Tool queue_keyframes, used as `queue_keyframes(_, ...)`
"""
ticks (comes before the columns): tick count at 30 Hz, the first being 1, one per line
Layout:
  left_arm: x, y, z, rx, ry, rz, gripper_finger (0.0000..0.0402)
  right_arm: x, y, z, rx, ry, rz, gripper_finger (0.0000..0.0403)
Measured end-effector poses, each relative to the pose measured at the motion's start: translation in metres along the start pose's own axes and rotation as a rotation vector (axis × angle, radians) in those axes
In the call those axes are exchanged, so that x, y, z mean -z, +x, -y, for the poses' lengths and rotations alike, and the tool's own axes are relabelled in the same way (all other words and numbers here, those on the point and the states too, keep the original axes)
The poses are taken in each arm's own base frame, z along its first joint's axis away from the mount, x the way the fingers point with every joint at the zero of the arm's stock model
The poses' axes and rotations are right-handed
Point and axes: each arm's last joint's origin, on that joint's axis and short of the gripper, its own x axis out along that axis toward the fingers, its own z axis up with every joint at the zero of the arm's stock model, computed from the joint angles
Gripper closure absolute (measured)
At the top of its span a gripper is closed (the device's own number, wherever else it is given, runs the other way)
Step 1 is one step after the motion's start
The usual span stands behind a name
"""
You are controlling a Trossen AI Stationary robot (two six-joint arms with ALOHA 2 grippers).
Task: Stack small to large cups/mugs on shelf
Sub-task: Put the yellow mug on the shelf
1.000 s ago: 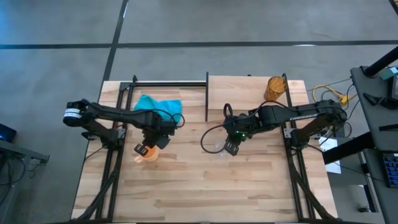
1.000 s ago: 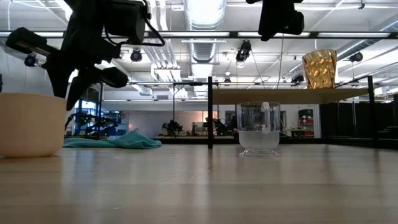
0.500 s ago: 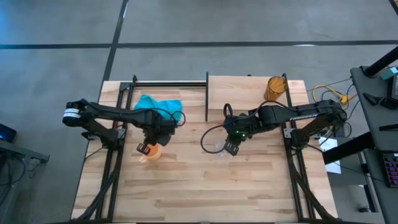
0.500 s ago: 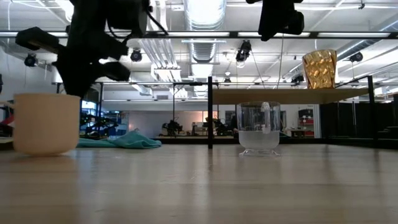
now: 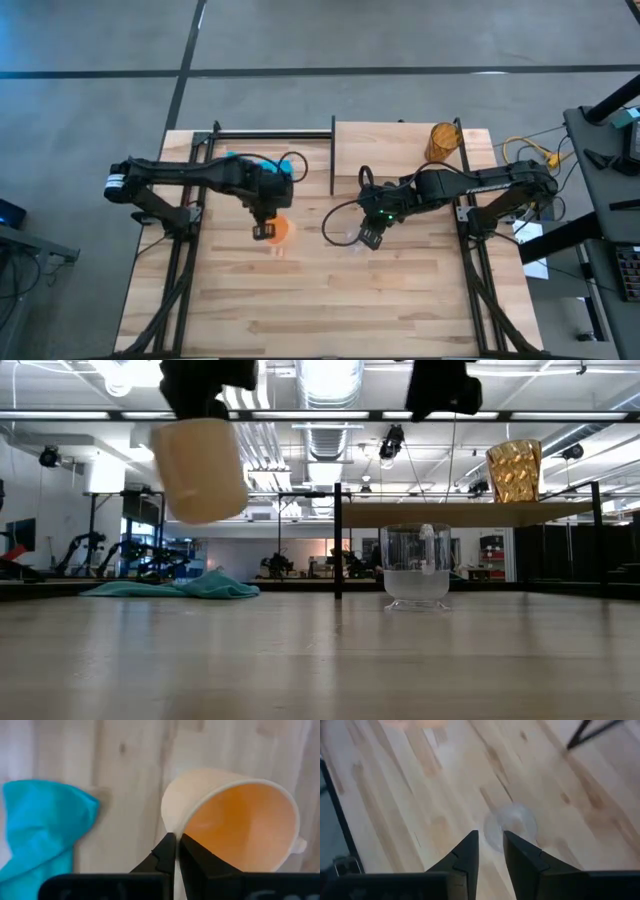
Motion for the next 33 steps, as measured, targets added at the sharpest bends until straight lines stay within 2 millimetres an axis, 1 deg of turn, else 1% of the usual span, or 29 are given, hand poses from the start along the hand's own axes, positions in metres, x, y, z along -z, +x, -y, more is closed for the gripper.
queue_keyframes(4, -0.014, -0.007, -0.008, -0.064, -0.157, 0.041, 0.0401, -0.010, -0.001, -0.007, -0.057, -0.014, 0.118, 0.0319)
queue_keyframes(9, -0.028, -0.002, -0.023, -0.119, -0.414, 0.070, 0.0401, -0.023, -0.004, -0.015, -0.118, -0.052, 0.274, 0.0312)
queue_keyframes(11, -0.033, 0.003, -0.027, -0.119, -0.477, 0.089, 0.0401, -0.025, -0.005, -0.015, -0.092, -0.075, 0.305, 0.0308)
queue_keyframes(13, -0.039, 0.004, -0.032, -0.113, -0.500, 0.128, 0.0401, -0.024, -0.004, -0.014, -0.047, -0.106, 0.317, 0.0304)
queue_keyframes(15, -0.043, 0.002, -0.036, -0.127, -0.556, 0.174, 0.0401, -0.023, -0.004, -0.011, 0.013, -0.112, 0.325, 0.0300)
queue_keyframes(18, -0.047, -0.007, -0.041, -0.143, -0.659, 0.252, 0.0401, -0.023, -0.004, -0.008, 0.077, -0.087, 0.343, 0.0294)
queue_keyframes(22, -0.052, -0.027, -0.040, -0.117, -0.685, 0.333, 0.0401, -0.023, -0.003, -0.008, 0.091, -0.087, 0.351, 0.0288)
queue_keyframes(26, -0.057, -0.044, -0.043, -0.095, -0.712, 0.395, 0.0402, -0.019, 0.002, -0.006, 0.109, -0.120, 0.331, 0.0283)
queue_keyframes(29, -0.060, -0.051, -0.045, -0.084, -0.737, 0.433, 0.0402, -0.017, 0.006, -0.004, 0.120, -0.155, 0.323, 0.0280)
queue_keyframes(33, -0.063, -0.053, -0.046, -0.074, -0.741, 0.467, 0.0402, -0.019, 0.007, -0.004, 0.164, -0.153, 0.376, 0.0280)
